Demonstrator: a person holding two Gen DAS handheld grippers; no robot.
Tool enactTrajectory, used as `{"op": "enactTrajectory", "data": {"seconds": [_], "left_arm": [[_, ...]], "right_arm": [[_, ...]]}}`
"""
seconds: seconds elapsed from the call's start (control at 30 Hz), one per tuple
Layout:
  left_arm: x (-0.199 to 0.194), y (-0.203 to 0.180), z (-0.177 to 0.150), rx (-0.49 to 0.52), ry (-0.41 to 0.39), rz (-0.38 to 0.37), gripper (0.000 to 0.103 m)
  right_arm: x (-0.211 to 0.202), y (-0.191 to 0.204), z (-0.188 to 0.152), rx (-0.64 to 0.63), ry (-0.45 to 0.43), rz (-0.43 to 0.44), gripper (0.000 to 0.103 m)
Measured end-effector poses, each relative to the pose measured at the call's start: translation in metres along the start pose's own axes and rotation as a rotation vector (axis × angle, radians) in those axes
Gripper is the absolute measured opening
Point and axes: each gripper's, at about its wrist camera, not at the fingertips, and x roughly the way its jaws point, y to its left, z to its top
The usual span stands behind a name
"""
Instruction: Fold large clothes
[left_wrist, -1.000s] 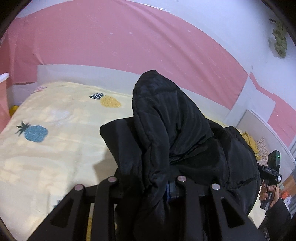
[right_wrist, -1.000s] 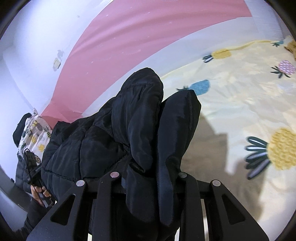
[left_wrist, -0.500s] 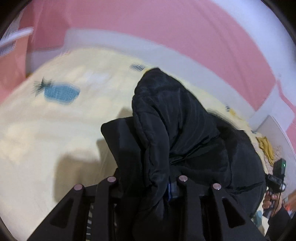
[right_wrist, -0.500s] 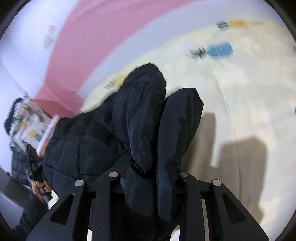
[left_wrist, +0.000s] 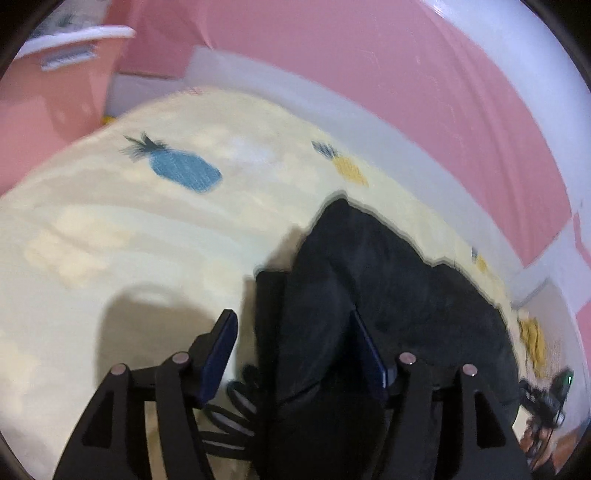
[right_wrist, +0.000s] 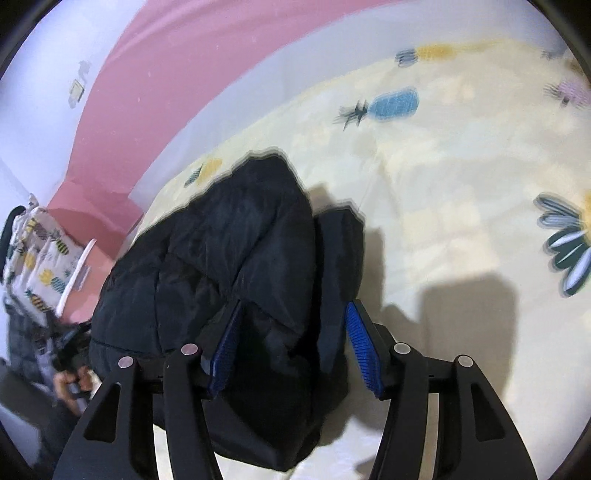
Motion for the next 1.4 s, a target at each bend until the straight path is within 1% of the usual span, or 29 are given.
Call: {"op": "enactTrajectory", "data": {"seconds": [0.07, 0.1, 0.17, 0.23, 0.3, 0.33, 0.37, 0.43, 0.47, 0.53, 0.6, 0.67, 0.77, 0.93, 1.0, 1.1, 1.27, 1.4], "left_arm": [[-0.015, 0.002, 0.006, -0.042, -0.052, 0.044, 0.065], [-0.019, -0.001, 0.008, -0.041, -0.065, 0.039, 0.065], [-0.024, -0.017, 0.007, 0.000, -0.079, 0.017, 0.065], [-0.021, -0.045, 0.001, 0.086, -0.085, -0.004, 0.065], [-0.008, -0.062, -0.006, 0.161, -0.077, -0.010, 0.065], [0.004, -0.071, -0.010, 0.201, -0.065, 0.004, 0.065], [0.019, -0.074, -0.012, 0.218, -0.046, 0.025, 0.065], [0.040, -0.075, -0.018, 0.239, -0.015, 0.076, 0.065], [0.049, -0.073, -0.020, 0.246, -0.015, 0.088, 0.066], [0.049, -0.071, -0.023, 0.233, -0.034, 0.074, 0.067], [0.047, -0.071, -0.023, 0.223, -0.035, 0.067, 0.067], [0.040, -0.073, -0.022, 0.221, -0.028, 0.088, 0.067], [0.014, -0.082, -0.025, 0.208, -0.038, 0.089, 0.067], [-0.041, -0.098, -0.045, 0.181, -0.092, 0.077, 0.067], [-0.065, -0.110, -0.062, 0.191, -0.102, 0.084, 0.067], [-0.099, -0.131, -0.093, 0.234, -0.113, 0.105, 0.067], [-0.149, -0.164, -0.143, 0.307, -0.123, 0.115, 0.069], [-0.181, -0.192, -0.182, 0.362, -0.134, 0.118, 0.072]], "right_arm": [[-0.015, 0.006, 0.003, -0.010, -0.055, -0.025, 0.057], [-0.019, 0.010, 0.004, -0.015, -0.074, -0.041, 0.057], [-0.023, 0.027, 0.006, -0.066, -0.100, -0.046, 0.057], [-0.017, 0.046, 0.006, -0.137, -0.094, -0.061, 0.057], [-0.003, 0.060, 0.005, -0.192, -0.077, -0.072, 0.057], [0.007, 0.064, 0.005, -0.206, -0.058, -0.073, 0.057], [0.018, 0.065, 0.004, -0.213, -0.043, -0.084, 0.057], [0.036, 0.064, 0.003, -0.227, -0.020, -0.114, 0.057], [0.046, 0.062, 0.002, -0.235, -0.001, -0.123, 0.057], [0.054, 0.059, -0.001, -0.250, 0.008, -0.136, 0.057], [0.056, 0.058, -0.003, -0.260, 0.005, -0.145, 0.057], [0.050, 0.059, -0.004, -0.256, 0.002, -0.151, 0.057], [0.032, 0.066, -0.007, -0.247, -0.008, -0.161, 0.057], [-0.021, 0.083, -0.028, -0.260, -0.064, -0.134, 0.057], [-0.046, 0.089, -0.044, -0.252, -0.086, -0.106, 0.057], [-0.077, 0.103, -0.068, -0.278, -0.110, -0.114, 0.057], [-0.119, 0.121, -0.104, -0.310, -0.145, -0.120, 0.057], [-0.138, 0.133, -0.134, -0.322, -0.129, -0.123, 0.057]]}}
